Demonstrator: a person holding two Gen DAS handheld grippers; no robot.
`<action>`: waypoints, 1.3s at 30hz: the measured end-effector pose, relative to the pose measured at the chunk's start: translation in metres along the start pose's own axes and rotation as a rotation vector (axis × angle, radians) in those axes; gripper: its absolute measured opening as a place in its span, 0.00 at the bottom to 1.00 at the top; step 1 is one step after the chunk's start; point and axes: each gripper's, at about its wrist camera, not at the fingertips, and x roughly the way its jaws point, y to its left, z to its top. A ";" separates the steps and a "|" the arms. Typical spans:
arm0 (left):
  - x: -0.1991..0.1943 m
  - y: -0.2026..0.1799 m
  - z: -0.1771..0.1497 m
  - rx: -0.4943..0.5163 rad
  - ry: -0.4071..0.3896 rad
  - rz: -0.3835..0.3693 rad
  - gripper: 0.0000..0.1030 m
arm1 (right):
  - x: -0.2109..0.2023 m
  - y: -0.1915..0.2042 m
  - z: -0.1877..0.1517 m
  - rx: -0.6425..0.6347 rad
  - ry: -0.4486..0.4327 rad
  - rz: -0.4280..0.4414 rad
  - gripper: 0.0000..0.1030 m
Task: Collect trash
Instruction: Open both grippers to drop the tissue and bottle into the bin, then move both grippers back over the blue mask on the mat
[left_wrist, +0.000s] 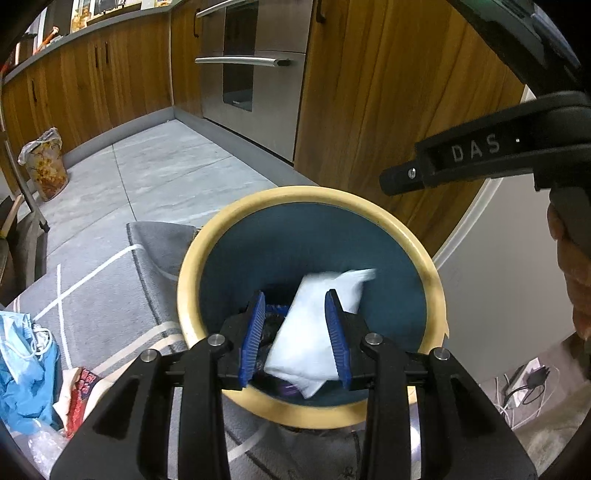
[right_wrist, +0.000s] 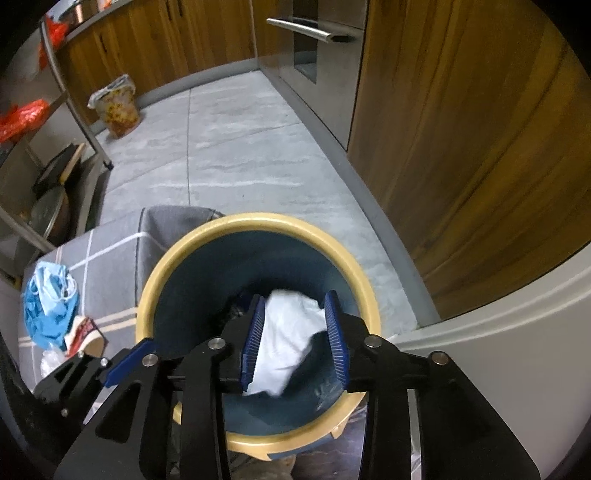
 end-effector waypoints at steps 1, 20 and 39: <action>-0.002 0.000 -0.001 0.003 0.002 0.006 0.34 | -0.001 0.000 0.001 0.002 -0.002 0.001 0.41; -0.081 0.018 -0.010 -0.009 -0.129 0.093 0.89 | -0.060 0.030 -0.002 -0.065 -0.257 0.059 0.91; -0.249 0.098 -0.003 -0.014 -0.269 0.270 0.93 | -0.106 0.089 -0.009 0.022 -0.336 0.218 0.93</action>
